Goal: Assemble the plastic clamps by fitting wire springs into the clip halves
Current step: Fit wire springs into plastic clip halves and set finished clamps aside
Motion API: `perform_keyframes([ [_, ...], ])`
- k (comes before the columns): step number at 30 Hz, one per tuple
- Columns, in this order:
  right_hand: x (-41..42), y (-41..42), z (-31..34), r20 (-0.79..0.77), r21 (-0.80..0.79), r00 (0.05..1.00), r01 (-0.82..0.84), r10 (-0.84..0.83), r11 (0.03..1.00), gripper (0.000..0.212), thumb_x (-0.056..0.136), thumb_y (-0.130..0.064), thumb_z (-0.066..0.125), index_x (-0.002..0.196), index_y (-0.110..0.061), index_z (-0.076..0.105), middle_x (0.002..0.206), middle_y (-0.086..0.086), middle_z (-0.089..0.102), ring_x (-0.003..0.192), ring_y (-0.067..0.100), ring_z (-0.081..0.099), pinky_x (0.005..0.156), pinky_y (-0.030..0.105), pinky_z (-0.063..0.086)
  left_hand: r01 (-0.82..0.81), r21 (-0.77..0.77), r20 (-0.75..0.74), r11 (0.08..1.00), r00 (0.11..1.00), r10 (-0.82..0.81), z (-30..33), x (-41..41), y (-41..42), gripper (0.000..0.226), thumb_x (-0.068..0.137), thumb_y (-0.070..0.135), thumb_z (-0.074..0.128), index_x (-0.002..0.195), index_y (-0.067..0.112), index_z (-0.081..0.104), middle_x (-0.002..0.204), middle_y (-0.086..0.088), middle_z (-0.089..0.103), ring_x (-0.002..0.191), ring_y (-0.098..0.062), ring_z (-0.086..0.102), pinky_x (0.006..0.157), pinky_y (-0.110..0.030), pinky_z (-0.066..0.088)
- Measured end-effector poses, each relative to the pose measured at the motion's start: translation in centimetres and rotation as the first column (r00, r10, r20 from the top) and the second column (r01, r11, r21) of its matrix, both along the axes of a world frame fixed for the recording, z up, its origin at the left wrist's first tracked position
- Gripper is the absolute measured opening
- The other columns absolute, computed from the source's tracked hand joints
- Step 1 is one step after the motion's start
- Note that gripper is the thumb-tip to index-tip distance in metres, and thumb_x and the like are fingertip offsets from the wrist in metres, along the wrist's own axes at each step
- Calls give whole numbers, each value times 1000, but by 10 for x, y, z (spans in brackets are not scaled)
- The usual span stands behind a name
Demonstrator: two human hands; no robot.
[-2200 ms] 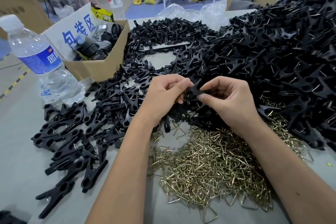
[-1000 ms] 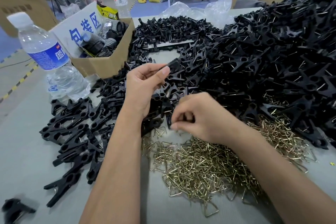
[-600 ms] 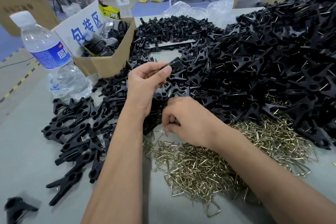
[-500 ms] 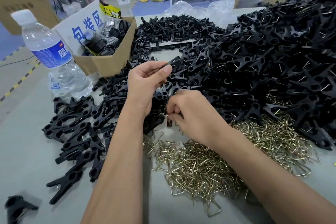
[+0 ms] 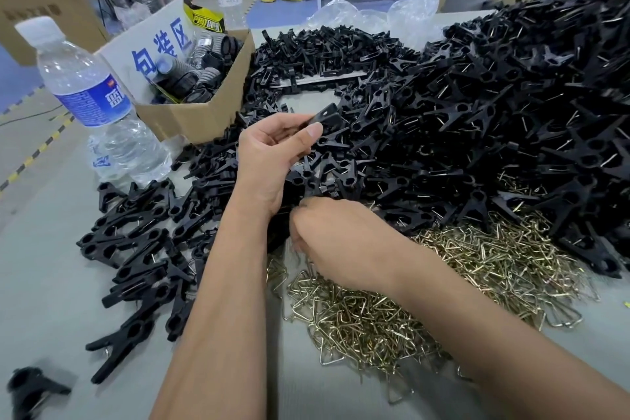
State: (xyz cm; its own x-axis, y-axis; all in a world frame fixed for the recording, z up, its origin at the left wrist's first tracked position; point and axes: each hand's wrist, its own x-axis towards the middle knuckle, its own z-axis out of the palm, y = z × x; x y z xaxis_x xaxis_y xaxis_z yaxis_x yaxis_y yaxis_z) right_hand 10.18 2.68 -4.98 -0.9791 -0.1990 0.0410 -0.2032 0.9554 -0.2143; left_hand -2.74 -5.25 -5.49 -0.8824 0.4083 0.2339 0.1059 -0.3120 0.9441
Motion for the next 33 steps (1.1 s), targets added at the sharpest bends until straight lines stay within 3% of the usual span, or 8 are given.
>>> perform_keyframes([
  [3,-1,20,5,15,-405,992,118,-122,906,2,101,-14,62,102,-13,64,93,2,67,80,20,67,74,39,58,-1,-9,-42,1000,999,0,-2,-2,-1,18,75,10,85,90,20,81,78,6,75,73,-8,66,70,-21,55],
  [6,4,56,7,-36,-786,939,186,-343,590,14,99,-10,66,109,-19,72,76,2,71,59,14,67,55,26,57,1,-55,-106,998,994,-7,-6,-6,-2,25,76,5,87,97,17,80,83,5,77,77,-7,67,74,-20,55],
  [10,6,83,-1,49,-979,818,152,-574,134,17,97,0,68,103,-11,79,78,7,76,66,21,73,60,26,60,-7,-164,-183,987,983,-24,-10,-6,1,30,72,3,91,92,23,81,82,8,77,75,-3,66,74,-16,53],
  [12,3,86,-6,107,-992,791,127,-603,-11,11,94,2,71,99,-6,77,77,10,76,67,25,75,60,26,60,59,-200,-200,978,975,-99,-9,-4,3,31,70,2,91,89,25,83,85,4,79,80,-7,70,76,-20,56],
  [22,1,86,-16,40,-989,795,117,-606,88,11,86,-6,83,82,-3,73,66,14,73,51,22,68,48,25,54,187,-257,-200,948,950,-241,-9,7,12,32,71,-7,88,98,7,79,89,-5,78,82,-12,71,76,-24,58],
  [27,2,87,-17,35,-986,786,129,-617,108,12,86,-7,83,80,-5,73,62,14,72,47,22,67,44,24,52,206,-293,-210,934,939,-273,-10,9,14,32,70,-4,89,95,13,80,88,0,78,83,-12,70,78,-26,58],
  [30,4,87,-16,32,-994,811,88,-585,68,11,86,-7,83,81,-5,74,65,14,73,50,22,67,46,25,53,205,-283,-206,937,941,-269,-8,9,14,31,70,-2,90,95,15,81,88,-3,78,83,-16,70,79,-31,60],
  [33,5,86,-11,78,-995,879,38,-470,-94,10,85,-12,82,84,-5,75,75,14,74,60,21,71,54,24,58,219,-218,-187,951,947,-261,-7,10,13,30,71,0,90,96,14,81,97,-25,74,89,-25,69,78,-32,60],
])
